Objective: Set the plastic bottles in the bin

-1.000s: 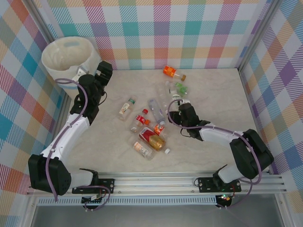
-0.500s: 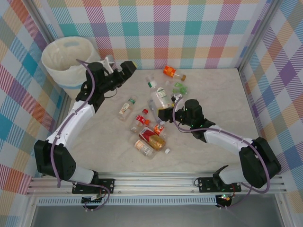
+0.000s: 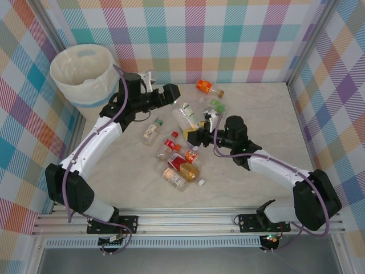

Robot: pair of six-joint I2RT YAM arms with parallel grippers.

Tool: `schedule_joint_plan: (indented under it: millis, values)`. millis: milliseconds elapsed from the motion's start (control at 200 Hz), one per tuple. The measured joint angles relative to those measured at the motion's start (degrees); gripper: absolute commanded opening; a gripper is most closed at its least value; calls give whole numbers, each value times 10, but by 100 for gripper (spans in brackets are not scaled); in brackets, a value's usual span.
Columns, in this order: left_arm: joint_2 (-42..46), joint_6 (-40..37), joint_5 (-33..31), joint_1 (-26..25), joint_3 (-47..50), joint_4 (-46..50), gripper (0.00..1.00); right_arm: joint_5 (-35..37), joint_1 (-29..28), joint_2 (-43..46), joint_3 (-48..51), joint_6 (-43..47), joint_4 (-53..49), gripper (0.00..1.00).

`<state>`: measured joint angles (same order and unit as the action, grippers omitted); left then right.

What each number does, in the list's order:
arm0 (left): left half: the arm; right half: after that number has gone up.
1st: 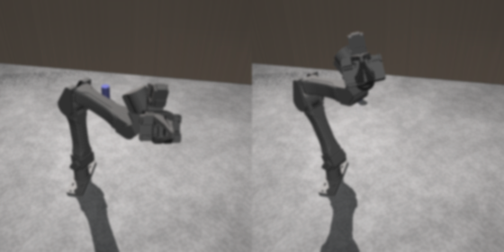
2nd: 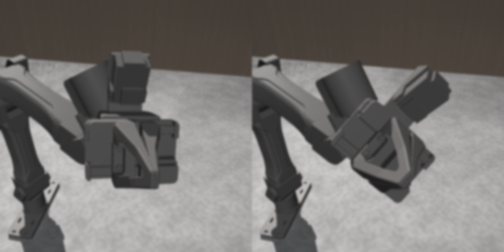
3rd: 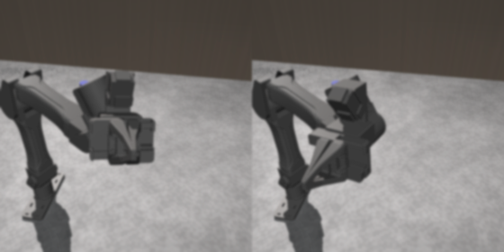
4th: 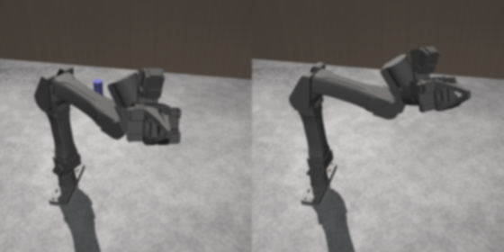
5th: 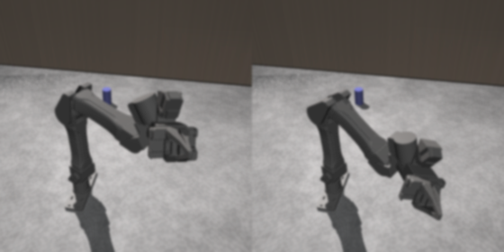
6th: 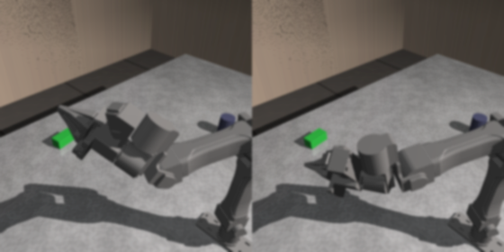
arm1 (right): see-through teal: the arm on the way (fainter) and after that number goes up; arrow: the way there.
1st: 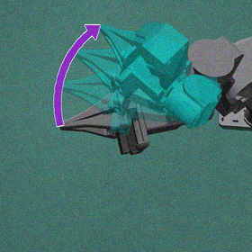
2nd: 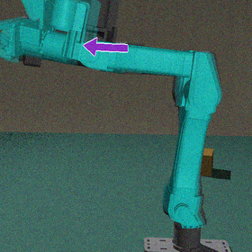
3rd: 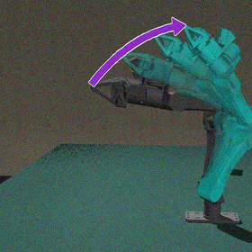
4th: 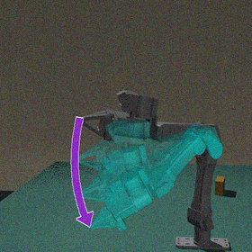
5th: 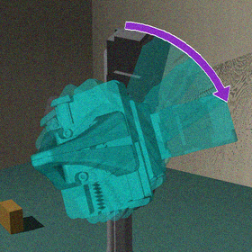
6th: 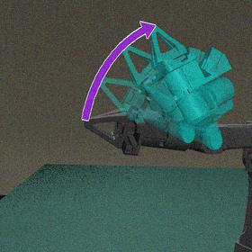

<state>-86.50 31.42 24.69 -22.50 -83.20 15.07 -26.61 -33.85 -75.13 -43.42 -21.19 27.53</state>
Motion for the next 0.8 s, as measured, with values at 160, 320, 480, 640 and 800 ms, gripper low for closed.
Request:
schedule_joint_plan:
  millis: [160, 320, 480, 640, 800]
  values:
    - [-7, -5, 21, -3, -4, 1, 74, -11, -3, 3, -1, -7, -10, 57]
    - [-7, -7, 47, -3, -9, -4, 58, -14, -4, 3, -2, -8, -12, 58]
    - [-7, -4, 64, -3, -10, -7, 44, -17, -4, 3, -6, -7, -23, 58]
    - [-7, 11, 68, -3, -11, -16, 37, -18, -4, 3, -10, -5, -23, 58]
    - [-7, 15, 67, -3, -12, -17, 17, -18, -4, 3, -10, -4, -25, 64]
